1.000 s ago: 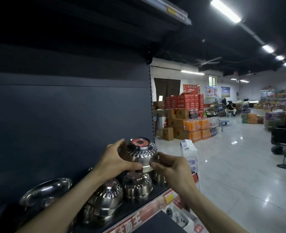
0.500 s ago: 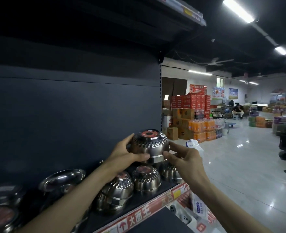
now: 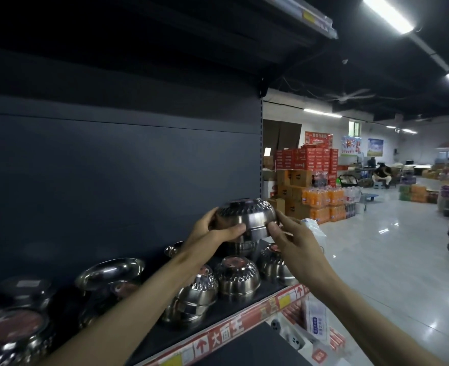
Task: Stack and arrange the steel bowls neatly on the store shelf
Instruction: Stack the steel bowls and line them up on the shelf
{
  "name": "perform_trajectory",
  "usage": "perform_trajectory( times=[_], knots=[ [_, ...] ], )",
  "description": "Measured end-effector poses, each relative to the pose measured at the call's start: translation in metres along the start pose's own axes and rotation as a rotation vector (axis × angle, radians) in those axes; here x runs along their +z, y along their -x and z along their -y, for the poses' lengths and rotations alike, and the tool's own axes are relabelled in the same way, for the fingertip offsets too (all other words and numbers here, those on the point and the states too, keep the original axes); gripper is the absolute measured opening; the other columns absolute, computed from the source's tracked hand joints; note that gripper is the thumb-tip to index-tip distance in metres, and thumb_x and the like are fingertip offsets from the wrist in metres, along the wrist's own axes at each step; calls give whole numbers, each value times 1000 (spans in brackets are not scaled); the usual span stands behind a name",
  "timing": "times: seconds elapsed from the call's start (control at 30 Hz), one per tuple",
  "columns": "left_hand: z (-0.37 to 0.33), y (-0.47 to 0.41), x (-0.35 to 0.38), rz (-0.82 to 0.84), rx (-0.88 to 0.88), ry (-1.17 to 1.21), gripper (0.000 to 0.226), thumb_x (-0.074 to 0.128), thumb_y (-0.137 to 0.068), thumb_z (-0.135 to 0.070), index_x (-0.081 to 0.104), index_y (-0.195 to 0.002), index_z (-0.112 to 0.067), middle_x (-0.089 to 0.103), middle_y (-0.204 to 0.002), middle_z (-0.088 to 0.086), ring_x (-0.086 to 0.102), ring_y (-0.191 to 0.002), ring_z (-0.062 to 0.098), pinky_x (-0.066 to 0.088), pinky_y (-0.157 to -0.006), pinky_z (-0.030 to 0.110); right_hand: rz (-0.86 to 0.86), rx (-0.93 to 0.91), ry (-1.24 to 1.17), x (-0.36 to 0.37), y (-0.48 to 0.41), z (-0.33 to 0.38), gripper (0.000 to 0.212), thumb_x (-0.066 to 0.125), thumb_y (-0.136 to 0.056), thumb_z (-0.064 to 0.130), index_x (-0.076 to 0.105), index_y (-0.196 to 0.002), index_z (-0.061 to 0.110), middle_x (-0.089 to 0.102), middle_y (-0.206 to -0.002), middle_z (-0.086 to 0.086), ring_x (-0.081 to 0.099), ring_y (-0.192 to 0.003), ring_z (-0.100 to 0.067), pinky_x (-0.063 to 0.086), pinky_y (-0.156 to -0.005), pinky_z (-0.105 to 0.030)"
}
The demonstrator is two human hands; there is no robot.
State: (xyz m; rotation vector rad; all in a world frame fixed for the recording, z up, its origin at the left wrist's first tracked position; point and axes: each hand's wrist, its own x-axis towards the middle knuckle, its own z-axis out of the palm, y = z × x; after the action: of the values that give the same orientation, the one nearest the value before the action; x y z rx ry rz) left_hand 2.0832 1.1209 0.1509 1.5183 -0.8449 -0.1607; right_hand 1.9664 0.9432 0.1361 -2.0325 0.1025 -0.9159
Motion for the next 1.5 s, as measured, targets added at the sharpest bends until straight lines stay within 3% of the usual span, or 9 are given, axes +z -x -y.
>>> perform_trajectory(
  times=[0.07, 0.27, 0.47, 0.63, 0.9, 1.13, 1.3, 1.37, 1.5],
  knots=[
    [1, 4, 5, -27, 17, 50, 63, 89, -72, -47, 68, -131, -36, 78, -121, -13, 70, -123, 12, 50, -109, 35, 4, -7, 40, -3, -3, 1, 84, 47, -92, 77, 47, -161, 31, 47, -164, 9, 48, -148, -14, 45, -121, -49],
    [4, 18, 11, -42, 175, 6, 78, 86, -81, -36, 51, -151, -39, 70, -136, -16, 64, -127, 1, 52, -105, 29, -24, 64, -178, -7, -6, 5, 59, 48, -104, 58, 61, -149, 22, 71, -130, 17, 64, -119, 0, 51, -100, -27],
    [11, 28, 5, -38, 257, -237, 113, 86, -86, -15, 15, -163, -57, 39, -154, -43, 33, -144, -20, 29, -121, 26, -14, 323, -414, -14, -15, 14, 53, 53, -102, 57, 74, -112, 9, 82, -110, -8, 72, -116, -32, 49, -114, -55],
    [6, 32, 4, -63, 281, -430, 127, 79, -90, 3, -1, -158, -68, 11, -173, -30, 13, -162, 2, 30, -129, 51, 39, 391, -422, -23, -17, 21, 62, 57, -103, 60, 68, -127, 4, 81, -111, -14, 74, -112, -34, 46, -115, -55],
    [8, 27, -4, -70, 326, -439, 125, 82, -87, 7, 10, -160, -65, 19, -169, -34, 16, -154, -15, 20, -107, -7, 212, 488, -425, -28, -8, 25, 73, 41, -105, 64, 72, -112, -3, 78, -102, -19, 73, -101, -31, 55, -81, -36],
    [6, 27, -16, -78, 310, -478, 129, 97, -72, -13, 17, -161, -61, 29, -169, -27, 25, -153, -10, 23, -123, 17, 227, 494, -390, -30, -4, 18, 82, 31, -105, 70, 74, -97, 2, 79, -94, -16, 70, -100, -29, 49, -93, -39],
    [9, 23, -23, -71, 255, -334, 137, 107, -48, -31, 33, -162, -51, 58, -149, -26, 58, -132, -7, 50, -114, 38, 193, 263, -270, -33, -32, -50, 93, 25, -96, 81, 39, -164, 19, 40, -169, -16, 46, -150, -36, 29, -126, -67],
    [10, 23, -25, -56, 256, -276, 130, 106, -41, -41, 46, -157, -45, 70, -136, -21, 67, -126, 3, 55, -104, 38, 272, 219, -393, -17, -15, -21, 87, 21, -99, 80, 18, -170, 30, 10, -176, 5, 19, -161, -23, 11, -132, -63],
    [7, 24, -21, -66, 265, -132, 70, 94, -63, -22, 69, -126, -37, 79, -121, -15, 73, -117, 6, 56, -96, 19, 323, 262, -503, -6, 7, 18, 116, 48, -74, 96, 23, -169, 36, 18, -178, 11, 10, -165, -17, 6, -134, -55]
  ],
)
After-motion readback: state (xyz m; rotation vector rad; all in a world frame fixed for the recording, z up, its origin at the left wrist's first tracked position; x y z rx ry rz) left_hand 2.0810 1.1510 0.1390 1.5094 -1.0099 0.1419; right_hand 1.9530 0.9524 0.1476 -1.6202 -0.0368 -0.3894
